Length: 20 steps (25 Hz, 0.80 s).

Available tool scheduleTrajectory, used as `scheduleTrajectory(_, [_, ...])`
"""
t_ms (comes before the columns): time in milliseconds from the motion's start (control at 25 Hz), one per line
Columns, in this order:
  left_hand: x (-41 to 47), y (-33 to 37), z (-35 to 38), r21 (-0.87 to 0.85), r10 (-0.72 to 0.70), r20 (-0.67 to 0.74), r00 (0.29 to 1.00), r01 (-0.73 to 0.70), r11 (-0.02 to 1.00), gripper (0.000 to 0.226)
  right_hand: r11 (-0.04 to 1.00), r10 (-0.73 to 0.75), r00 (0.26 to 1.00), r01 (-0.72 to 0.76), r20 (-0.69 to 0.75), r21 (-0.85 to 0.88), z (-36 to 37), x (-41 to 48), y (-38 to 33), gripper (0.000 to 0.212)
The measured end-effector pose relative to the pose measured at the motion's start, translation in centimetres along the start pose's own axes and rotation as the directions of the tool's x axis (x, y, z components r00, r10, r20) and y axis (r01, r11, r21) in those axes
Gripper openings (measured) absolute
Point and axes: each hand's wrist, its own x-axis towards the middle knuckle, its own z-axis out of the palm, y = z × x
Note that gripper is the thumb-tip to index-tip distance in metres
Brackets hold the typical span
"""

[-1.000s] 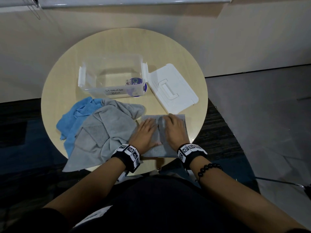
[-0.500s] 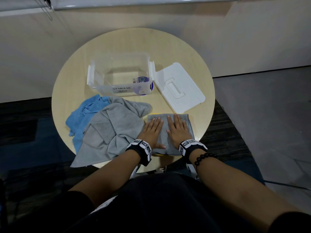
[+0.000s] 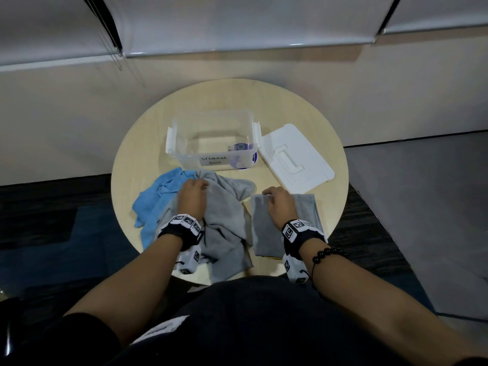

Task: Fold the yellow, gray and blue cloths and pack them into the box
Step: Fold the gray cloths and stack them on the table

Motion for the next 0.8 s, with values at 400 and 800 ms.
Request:
scheduleTrajectory(400, [1.3, -3.3, -4.3, -0.281, -0.002, 0.154, 0.988, 0.046, 0.959, 0.018, 0.975, -0.111, 0.984, 0.081, 0.142, 0.205, 3.6, 0.7, -8.6, 0.026])
scheduleTrajectory(800, [1.9, -6.5, -6.6, -0.105, 0.107, 0.262, 0.959, -0.082, 0.991, 0.017, 1.0, -0.005, 0.926, 0.015, 0.378, -0.023, 7.2, 0.9, -10.9, 0.058])
